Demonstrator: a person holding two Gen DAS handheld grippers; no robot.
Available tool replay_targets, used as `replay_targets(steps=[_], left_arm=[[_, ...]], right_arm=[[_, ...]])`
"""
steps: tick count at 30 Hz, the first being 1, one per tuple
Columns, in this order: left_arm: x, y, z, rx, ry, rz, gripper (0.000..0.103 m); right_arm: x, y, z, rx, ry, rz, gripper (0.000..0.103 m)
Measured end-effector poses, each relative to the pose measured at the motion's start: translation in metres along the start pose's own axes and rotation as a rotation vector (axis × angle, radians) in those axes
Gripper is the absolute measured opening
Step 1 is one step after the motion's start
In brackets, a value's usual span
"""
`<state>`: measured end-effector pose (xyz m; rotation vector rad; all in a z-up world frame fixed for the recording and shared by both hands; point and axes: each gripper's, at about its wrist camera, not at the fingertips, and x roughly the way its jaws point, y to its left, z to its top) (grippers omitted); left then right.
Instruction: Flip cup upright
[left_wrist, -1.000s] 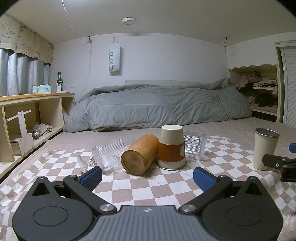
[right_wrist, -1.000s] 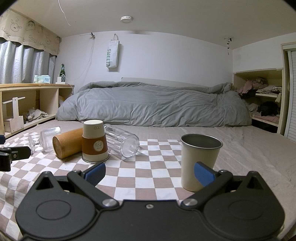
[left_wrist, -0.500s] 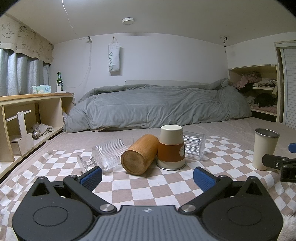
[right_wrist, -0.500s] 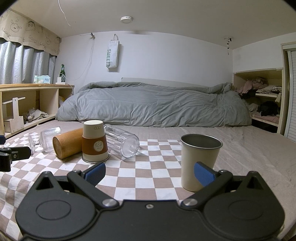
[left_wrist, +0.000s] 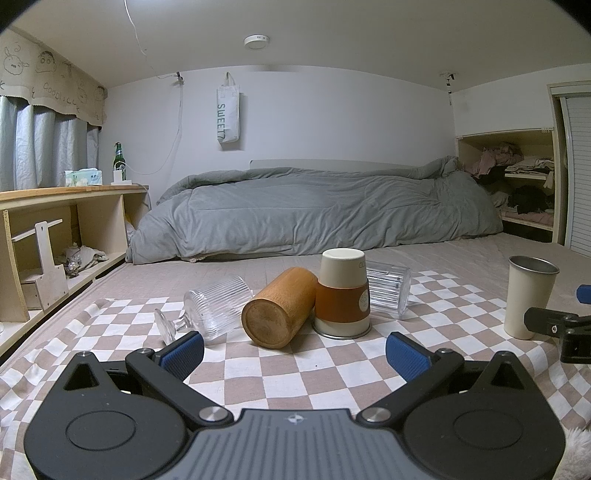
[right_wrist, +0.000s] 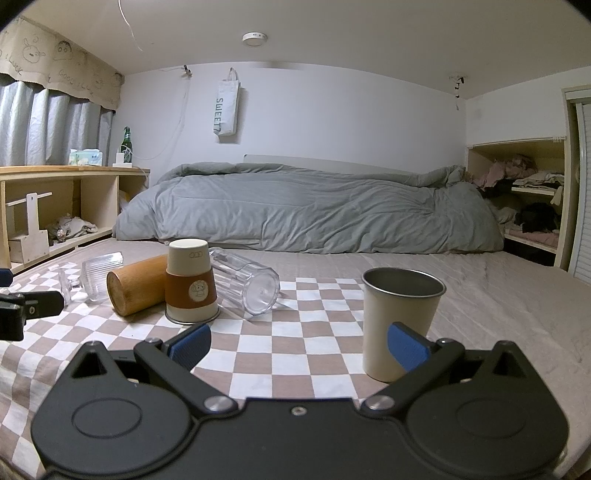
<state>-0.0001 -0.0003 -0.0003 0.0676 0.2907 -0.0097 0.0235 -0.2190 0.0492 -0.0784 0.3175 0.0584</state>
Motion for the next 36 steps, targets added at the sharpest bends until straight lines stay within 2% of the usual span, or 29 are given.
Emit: replay_targets(steps=[8,12,19,26,30,36], left_arm=[[0.002,-0.002,-0.002,-0.006,0.002,0.008,0.103],[0.01,0.002,-0.005,-0.017,0.001,0.009,0.103],[0.016,0.006,-0.011,-0.033,0.011,0.004,0.103],[0.021,0.012,-0.012,-0.053,0.012,0.002,0.103],[0.024,0.018,-0.013,-0.07,0.011,0.002,0.103],[0.026,0.025,-0.014,-0.103,0.007,-0.015,0.103]], right_arm=[[0.005,0.004,0.004,-0.032,0.001,0.029,0.103],[0.011,0.018,0.014,-0.146,-0.017,0.038,0.103],[0.054,0.038,0.046,-0.335,-0.009,0.125,0.103],[0.137,0.062,0.068,-0.577,0.124,0.145,0.103],[0.186,0.076,0.064,-0.69,0.201,0.092,0.102],[0.231,0.097,0.05,-0.804,0.281,0.107,0.099]])
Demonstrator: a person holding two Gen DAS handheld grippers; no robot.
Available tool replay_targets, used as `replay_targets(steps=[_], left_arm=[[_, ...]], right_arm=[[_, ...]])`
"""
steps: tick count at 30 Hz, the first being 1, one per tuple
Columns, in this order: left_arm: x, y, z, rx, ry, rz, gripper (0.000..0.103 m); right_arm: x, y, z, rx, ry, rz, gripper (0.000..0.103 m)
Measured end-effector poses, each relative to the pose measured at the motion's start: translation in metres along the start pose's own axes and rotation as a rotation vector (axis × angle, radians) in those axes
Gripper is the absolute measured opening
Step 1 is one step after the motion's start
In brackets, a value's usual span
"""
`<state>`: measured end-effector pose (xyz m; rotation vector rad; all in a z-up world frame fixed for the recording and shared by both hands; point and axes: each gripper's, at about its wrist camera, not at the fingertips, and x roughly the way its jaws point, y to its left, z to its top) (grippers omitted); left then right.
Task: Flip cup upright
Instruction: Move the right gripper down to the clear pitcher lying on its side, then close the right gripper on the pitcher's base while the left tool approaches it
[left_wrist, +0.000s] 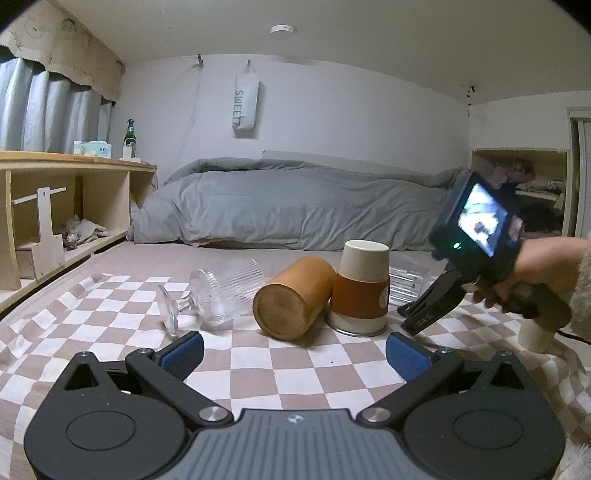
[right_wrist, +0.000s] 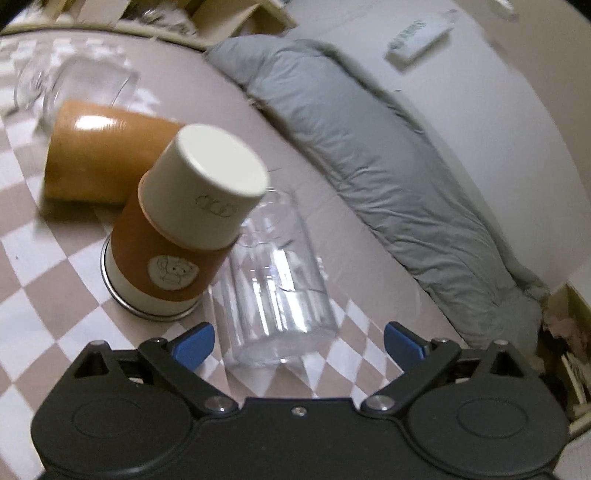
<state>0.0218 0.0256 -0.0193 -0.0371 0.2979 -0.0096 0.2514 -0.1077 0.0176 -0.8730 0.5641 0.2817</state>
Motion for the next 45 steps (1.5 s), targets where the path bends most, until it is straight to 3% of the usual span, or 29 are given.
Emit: replay_targets(steps=[2,5,8,12,21,24,26,29,33,39,45], left_arm=[[0.0,0.002,0.0,-0.005,0.002,-0.004,0.103],[0.001,0.003,-0.001,-0.015,0.006,-0.008,0.103],[0.0,0.005,0.001,-0.025,0.003,-0.009,0.103],[-0.001,0.005,0.001,-0.037,-0.002,-0.015,0.103],[-0.003,0.008,0.002,-0.085,-0.006,-0.057,0.103],[-0.002,0.009,0.001,-0.111,0.002,-0.078,0.103],[0.0,0.011,0.0,-0.14,0.008,-0.098,0.103],[0.005,0.015,-0.002,-0.189,0.027,-0.126,0.103],[0.02,0.018,0.005,-0.273,0.104,-0.209,0.103],[0.063,0.007,0.038,-0.368,0.224,-0.369,0.102],[0.117,-0.025,0.063,-0.4,0.31,-0.412,0.096]], right_arm=[[0.01,0.001,0.002,-0.024,0.013,0.013,0.095],[0.02,-0.001,0.001,-0.028,0.032,0.045,0.075],[0.018,-0.005,-0.003,0.003,0.034,0.068,0.076],[0.0,-0.015,-0.01,0.154,0.047,0.12,0.075],[-0.072,-0.016,-0.038,0.372,0.106,0.186,0.073],[-0.095,-0.012,-0.049,0.429,0.098,0.261,0.072],[-0.105,-0.006,-0.055,0.447,0.079,0.31,0.075],[-0.12,0.006,-0.059,0.457,0.025,0.296,0.075],[-0.125,0.003,-0.069,0.589,-0.032,0.303,0.075],[-0.128,-0.004,-0.088,0.752,-0.128,0.267,0.076],[-0.134,-0.007,-0.113,0.862,-0.18,0.26,0.076]])
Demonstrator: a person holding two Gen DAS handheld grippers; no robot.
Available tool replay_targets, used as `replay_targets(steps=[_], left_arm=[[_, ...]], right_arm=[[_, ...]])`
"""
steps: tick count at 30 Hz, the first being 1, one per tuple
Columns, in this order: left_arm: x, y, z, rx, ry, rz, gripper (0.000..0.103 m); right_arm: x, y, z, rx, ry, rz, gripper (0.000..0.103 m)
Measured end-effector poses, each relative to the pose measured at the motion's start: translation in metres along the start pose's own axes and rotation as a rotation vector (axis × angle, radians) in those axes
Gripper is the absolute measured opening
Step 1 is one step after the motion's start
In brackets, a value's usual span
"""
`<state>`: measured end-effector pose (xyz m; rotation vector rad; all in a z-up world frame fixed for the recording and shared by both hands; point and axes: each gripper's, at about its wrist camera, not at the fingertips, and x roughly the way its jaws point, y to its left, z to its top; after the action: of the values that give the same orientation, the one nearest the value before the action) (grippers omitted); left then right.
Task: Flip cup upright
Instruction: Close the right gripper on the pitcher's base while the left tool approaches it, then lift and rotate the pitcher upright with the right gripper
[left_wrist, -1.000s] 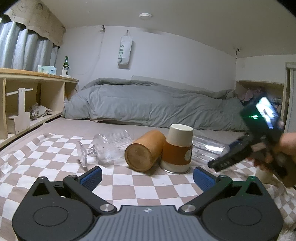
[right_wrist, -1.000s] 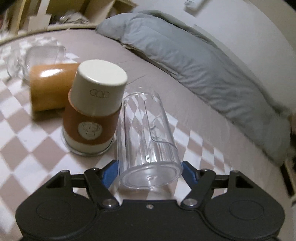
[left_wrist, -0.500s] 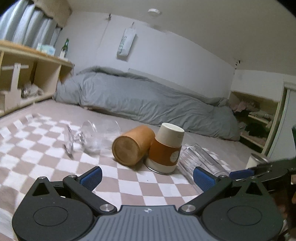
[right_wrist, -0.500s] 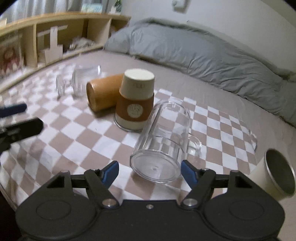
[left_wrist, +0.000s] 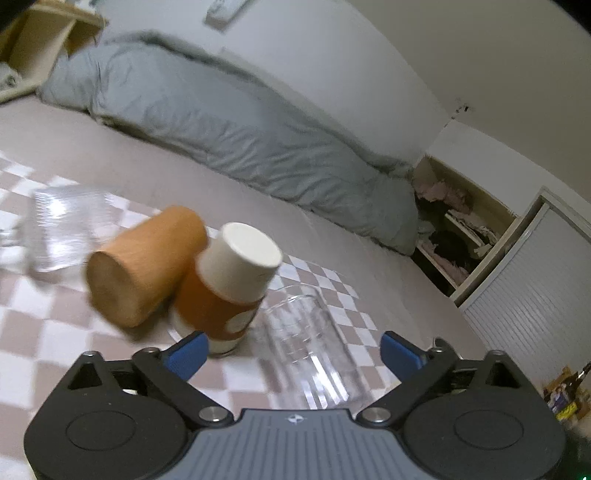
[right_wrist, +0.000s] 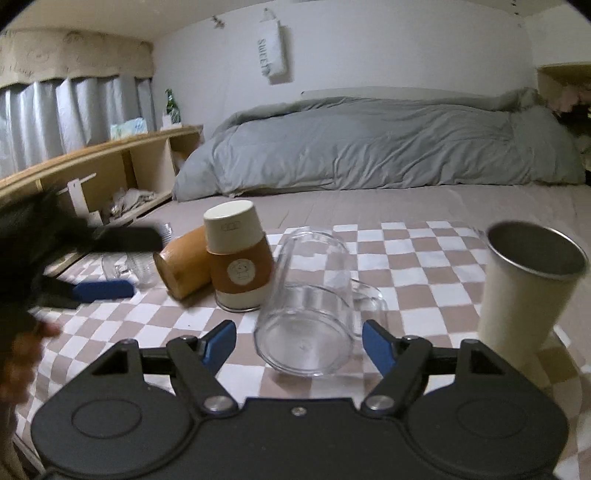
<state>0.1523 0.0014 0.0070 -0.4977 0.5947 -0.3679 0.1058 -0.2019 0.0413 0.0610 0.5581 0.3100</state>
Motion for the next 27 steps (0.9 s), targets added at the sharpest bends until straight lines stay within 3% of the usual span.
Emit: replay_targets(steps=[8,14,18,27], left_arm=[[0.065,-0.007,0.007,-0.089,0.105,0.019,0.093],[0.079,-0.008,0.008,-0.089,0.133,0.057,0.092],[0.084,-0.008,0.009,-0.095,0.143,0.076,0.092],[0.102,-0.011,0.007,-0.115,0.174,0.115,0.092]], right_arm=[[-0.002,-0.029,0.0,0.127,-0.086,0.06,0.073],[0.018,-0.035,0.009,0.162,-0.089,0.153,0.058],[0.034,-0.025,0.012,0.098,-0.067,0.113,0.049],[0.027,-0.023,0.005,0.07,-0.063,0.086,0.05]])
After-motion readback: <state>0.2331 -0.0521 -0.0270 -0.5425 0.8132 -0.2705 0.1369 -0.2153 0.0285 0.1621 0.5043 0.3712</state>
